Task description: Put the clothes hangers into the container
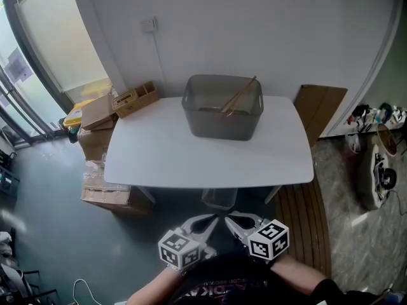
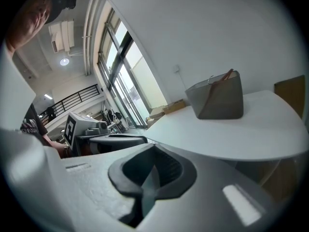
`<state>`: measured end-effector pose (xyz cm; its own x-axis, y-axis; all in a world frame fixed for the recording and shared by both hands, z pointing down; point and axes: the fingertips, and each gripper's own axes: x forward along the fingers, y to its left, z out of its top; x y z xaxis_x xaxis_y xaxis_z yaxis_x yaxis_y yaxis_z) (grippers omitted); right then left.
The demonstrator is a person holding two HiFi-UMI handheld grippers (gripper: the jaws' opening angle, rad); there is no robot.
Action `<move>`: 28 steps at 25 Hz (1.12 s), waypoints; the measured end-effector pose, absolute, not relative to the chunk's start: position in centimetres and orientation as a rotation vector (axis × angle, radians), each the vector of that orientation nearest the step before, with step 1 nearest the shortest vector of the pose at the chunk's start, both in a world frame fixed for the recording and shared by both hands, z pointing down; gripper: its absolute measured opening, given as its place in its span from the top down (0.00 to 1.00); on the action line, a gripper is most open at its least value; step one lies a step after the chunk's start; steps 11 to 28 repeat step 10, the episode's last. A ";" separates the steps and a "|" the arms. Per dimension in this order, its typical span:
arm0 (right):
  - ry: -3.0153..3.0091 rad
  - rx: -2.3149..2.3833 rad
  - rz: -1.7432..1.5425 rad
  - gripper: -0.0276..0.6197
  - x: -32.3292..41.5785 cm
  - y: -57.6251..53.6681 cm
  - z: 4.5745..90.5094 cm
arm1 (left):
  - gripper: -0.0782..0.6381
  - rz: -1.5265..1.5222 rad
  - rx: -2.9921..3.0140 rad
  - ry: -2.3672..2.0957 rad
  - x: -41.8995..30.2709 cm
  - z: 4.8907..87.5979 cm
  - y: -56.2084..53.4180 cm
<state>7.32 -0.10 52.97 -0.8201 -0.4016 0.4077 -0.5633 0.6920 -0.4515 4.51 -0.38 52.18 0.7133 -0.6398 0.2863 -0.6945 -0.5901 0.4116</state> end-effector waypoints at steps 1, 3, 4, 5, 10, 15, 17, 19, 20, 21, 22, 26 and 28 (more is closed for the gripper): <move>-2.627 0.765 0.834 0.95 7.3 -0.1 53.0 | 0.88 0.145 2.419 -1.020 4.5 52.2 -0.4; -2.626 0.761 0.834 0.95 7.2 0.0 53.0 | 0.88 0.144 2.419 -1.020 4.4 52.2 -0.4; -2.626 0.759 0.835 0.95 7.1 0.0 53.0 | 0.88 0.145 2.416 -1.019 4.4 52.2 -0.3; -2.625 0.757 0.835 0.95 7.0 0.0 53.1 | 0.88 0.144 2.413 -1.016 4.4 52.2 -0.3; -2.625 0.751 0.834 0.95 6.6 -0.5 53.2 | 0.88 0.142 2.402 -1.008 4.2 52.3 -0.7; -2.625 0.751 0.834 0.95 6.6 -0.5 53.2 | 0.88 0.142 2.402 -1.008 4.2 52.3 -0.7; -2.625 0.751 0.834 0.95 6.6 -0.5 53.2 | 0.88 0.142 2.402 -1.008 4.2 52.3 -0.7; -2.625 0.751 0.834 0.95 6.6 -0.5 53.2 | 0.88 0.142 2.402 -1.008 4.2 52.3 -0.7; -2.625 0.751 0.834 0.95 6.6 -0.5 53.2 | 0.88 0.142 2.402 -1.008 4.2 52.3 -0.7; -2.625 0.751 0.834 0.95 6.6 -0.5 53.2 | 0.88 0.142 2.402 -1.008 4.2 52.3 -0.7; -2.625 0.751 0.834 0.95 6.6 -0.5 53.2 | 0.88 0.142 2.402 -1.008 4.2 52.3 -0.7; -2.625 0.751 0.834 0.95 6.6 -0.5 53.2 | 0.88 0.142 2.402 -1.008 4.2 52.3 -0.7; -2.625 0.751 0.834 0.95 6.6 -0.5 53.2 | 0.88 0.142 2.402 -1.008 4.2 52.3 -0.7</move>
